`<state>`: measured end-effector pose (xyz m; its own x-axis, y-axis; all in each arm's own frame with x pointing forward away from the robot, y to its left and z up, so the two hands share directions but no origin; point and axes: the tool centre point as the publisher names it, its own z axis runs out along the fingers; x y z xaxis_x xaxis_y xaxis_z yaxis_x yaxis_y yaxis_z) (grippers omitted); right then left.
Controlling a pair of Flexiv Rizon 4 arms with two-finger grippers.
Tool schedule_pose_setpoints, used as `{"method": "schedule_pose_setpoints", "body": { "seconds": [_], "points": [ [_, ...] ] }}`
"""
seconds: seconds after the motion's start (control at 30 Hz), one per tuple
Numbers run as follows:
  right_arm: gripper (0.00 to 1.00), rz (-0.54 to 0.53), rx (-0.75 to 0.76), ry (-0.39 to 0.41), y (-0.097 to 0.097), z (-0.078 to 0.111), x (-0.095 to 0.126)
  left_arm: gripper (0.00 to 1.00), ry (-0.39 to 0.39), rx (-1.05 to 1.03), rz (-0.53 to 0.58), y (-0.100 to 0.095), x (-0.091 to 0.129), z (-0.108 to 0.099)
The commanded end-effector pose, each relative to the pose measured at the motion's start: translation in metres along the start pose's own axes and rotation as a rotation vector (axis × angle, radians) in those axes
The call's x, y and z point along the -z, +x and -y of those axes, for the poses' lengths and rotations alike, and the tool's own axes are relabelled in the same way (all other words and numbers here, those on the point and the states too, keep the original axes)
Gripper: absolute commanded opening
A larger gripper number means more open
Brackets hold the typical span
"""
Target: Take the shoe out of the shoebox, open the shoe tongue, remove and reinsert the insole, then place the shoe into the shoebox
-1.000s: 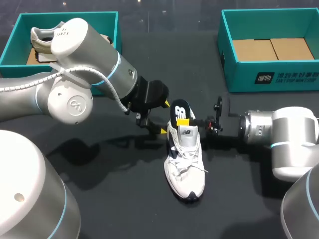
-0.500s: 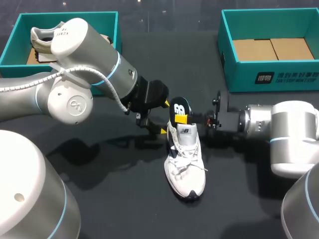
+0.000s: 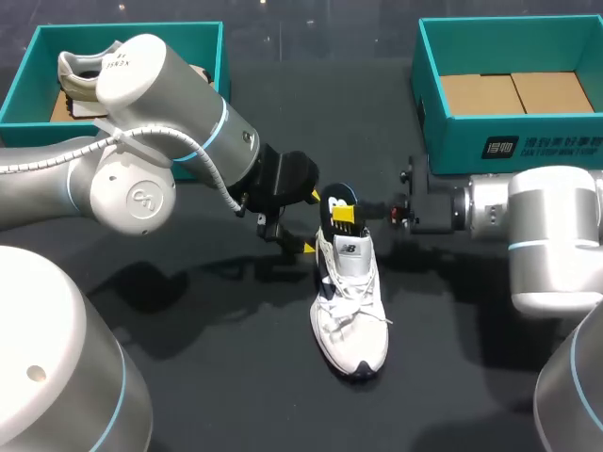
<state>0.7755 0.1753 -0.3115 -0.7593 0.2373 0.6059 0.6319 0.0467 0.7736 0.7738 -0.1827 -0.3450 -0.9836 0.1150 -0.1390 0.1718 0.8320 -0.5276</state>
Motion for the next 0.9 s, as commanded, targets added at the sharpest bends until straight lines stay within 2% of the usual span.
{"method": "schedule_pose_setpoints", "body": {
  "seconds": [0.03,0.2,0.53,0.67,0.73,0.8,0.9],
  "points": [
    [0.00,0.011,-0.005,0.046,0.002,-0.004,-0.002,1.00,-0.001,-0.001,0.000,0.000,0.000,0.000],
    [0.00,0.005,-0.024,0.063,0.001,0.010,-0.002,1.00,-0.001,-0.001,0.000,0.000,0.000,0.000],
    [0.00,0.003,-0.089,0.047,0.000,0.041,0.004,1.00,-0.001,-0.001,0.000,0.000,0.000,0.000],
    [0.00,-0.005,-0.091,0.043,0.002,0.041,0.003,1.00,-0.001,-0.001,0.000,0.000,0.000,0.000],
    [0.27,-0.008,-0.077,0.041,0.005,0.036,0.002,1.00,-0.001,-0.001,0.000,0.000,0.000,0.000],
    [0.37,-0.010,-0.058,0.041,0.007,0.029,0.001,1.00,-0.001,-0.001,0.000,0.000,0.000,0.000],
    [0.38,-0.008,-0.030,0.043,0.009,0.019,0.001,1.00,-0.001,-0.001,0.000,0.000,0.000,0.000]
  ]
}}
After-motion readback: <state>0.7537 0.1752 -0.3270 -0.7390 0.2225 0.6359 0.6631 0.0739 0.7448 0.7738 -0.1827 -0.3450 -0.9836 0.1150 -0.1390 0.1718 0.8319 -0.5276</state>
